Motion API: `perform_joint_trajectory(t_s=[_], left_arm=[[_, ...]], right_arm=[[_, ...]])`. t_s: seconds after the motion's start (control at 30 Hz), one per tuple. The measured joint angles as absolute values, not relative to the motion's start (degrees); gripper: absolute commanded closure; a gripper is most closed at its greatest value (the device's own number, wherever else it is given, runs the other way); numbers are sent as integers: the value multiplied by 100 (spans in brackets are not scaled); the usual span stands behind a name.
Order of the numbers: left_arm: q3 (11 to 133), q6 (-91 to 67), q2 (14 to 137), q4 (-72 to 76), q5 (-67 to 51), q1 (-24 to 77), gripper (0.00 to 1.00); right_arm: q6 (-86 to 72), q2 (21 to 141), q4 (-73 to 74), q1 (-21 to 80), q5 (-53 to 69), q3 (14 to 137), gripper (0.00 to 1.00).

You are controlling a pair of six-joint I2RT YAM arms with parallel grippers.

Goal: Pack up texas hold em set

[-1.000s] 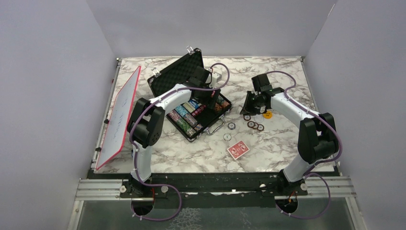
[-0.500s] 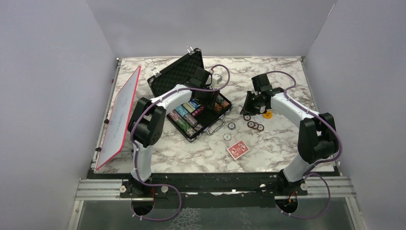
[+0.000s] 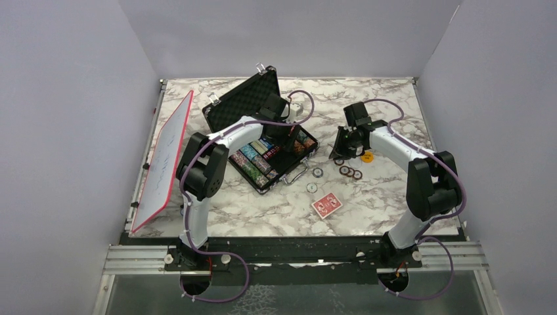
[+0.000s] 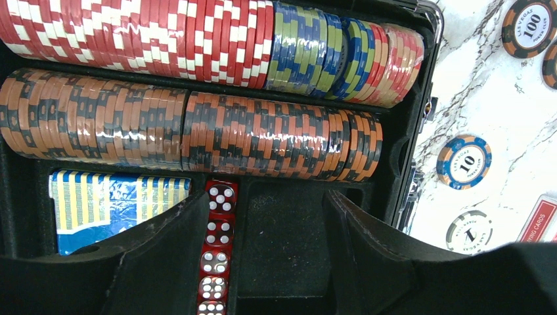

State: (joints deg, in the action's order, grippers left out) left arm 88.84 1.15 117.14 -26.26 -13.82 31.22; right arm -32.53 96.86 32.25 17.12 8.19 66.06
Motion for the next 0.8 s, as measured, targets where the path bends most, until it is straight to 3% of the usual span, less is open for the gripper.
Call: perform_joint_trajectory(t_s=[0.43,0.8], left_arm=[[8868,108,11714,-2622,-1391,3085,45],[8659,-25,11343,-2628,-1221,3076,42]], right_arm=[[-3253,9688,3251,1712,816,6648,79],[-2919,9688,3258,1715,823,6810,72]])
